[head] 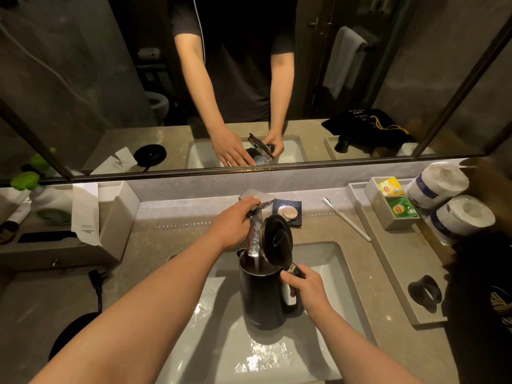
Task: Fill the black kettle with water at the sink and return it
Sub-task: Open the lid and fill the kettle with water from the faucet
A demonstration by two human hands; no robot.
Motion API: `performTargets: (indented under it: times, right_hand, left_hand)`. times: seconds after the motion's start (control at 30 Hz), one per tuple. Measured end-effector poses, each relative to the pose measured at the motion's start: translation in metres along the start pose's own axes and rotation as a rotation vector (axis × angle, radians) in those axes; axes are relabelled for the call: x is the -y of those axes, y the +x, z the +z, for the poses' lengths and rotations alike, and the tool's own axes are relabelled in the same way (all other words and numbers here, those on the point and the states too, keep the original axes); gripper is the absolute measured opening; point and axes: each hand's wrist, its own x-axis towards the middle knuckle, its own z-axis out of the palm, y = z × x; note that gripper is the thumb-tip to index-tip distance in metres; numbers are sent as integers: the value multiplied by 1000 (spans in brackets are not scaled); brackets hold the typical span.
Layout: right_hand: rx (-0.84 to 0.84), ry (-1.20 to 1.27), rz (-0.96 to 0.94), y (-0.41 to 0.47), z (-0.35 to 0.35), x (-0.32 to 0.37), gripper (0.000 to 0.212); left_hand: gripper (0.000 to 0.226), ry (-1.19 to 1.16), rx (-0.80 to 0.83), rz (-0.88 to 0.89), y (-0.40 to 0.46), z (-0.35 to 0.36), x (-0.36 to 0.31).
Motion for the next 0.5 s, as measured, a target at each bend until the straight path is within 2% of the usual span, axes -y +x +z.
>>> performTargets:
  times: [0.1, 0.3, 0.5]
  right_hand:
    - [-3, 1, 2, 1, 0, -1, 47]
    - [-12, -14, 4, 1, 1, 0, 18]
    - [9, -1, 2, 0, -1, 2, 21]
  left_hand:
    - [58, -2, -1, -1, 0, 0, 1]
    - [58, 0, -14, 0, -1, 0, 0]
    - [59, 12, -23, -2, -1, 1, -1]
